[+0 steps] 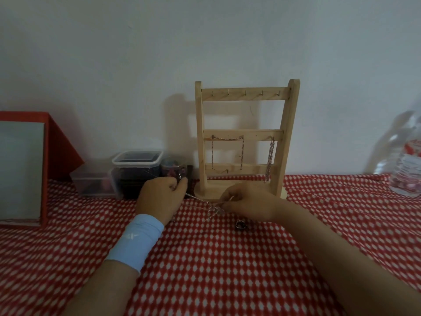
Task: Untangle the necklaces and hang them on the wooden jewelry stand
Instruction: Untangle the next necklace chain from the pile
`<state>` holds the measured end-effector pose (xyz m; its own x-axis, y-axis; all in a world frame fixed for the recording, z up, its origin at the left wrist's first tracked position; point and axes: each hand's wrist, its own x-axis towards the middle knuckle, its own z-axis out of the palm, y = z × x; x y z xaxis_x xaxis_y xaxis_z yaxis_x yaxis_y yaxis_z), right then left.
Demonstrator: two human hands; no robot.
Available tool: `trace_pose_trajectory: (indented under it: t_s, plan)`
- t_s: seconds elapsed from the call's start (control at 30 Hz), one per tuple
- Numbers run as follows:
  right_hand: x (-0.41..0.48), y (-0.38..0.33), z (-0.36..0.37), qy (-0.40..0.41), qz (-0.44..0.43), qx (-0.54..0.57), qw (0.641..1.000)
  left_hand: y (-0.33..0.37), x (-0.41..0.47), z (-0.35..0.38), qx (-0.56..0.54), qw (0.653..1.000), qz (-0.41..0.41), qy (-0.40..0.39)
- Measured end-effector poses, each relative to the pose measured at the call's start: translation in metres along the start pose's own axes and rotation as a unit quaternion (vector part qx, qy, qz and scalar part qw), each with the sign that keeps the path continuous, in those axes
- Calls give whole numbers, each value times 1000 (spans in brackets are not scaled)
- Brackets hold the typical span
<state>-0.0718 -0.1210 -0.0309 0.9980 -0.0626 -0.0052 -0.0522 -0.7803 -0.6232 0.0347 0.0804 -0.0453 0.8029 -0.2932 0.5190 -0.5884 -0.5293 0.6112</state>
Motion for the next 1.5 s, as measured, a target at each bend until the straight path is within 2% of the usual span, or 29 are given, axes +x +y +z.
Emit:
trace_pose_trajectory:
  t_s: [0.1,0.23,0.33,0.37,0.43,0.5,0.57,0.77,0.97,1.03,1.2,1.4,1.5]
  plan:
    - [1,2,2,10,-1,0,1000,-13,1,4,86,996,37,-2]
    - [2,4,6,57,7,-9,998,-16,-4,9,21,999,-6,44]
    - [4,6,10,64,0,7,998,-15,-11,10,93,993,42,51]
    - [4,6,11,66,-3,12,998,-15,-14,12,113,990,68,40]
    - [5,6,12,77,-13,17,997,-6,-21,18,62,992,104,-24]
    - [4,5,12,93,-22,28,995,8,-30,24,-33,987,87,-133]
    - [3,6,11,112,-32,58,992,14,-36,31,-54,975,82,-198]
    - [5,10,11,142,-26,86,986,9,-34,34,-70,974,53,-210]
    - [5,12,12,144,-29,56,988,9,-32,31,-210,966,-28,-148]
    - [3,10,10,138,-55,49,988,8,-31,31,-244,958,-34,-145]
    - [-1,1,12,103,-61,51,992,9,-32,29,-294,944,-27,-148]
    - [1,-4,19,67,-76,82,991,11,-33,29,-280,952,13,-122]
    - [1,-5,16,63,-62,119,989,14,-33,26,-207,975,70,-31]
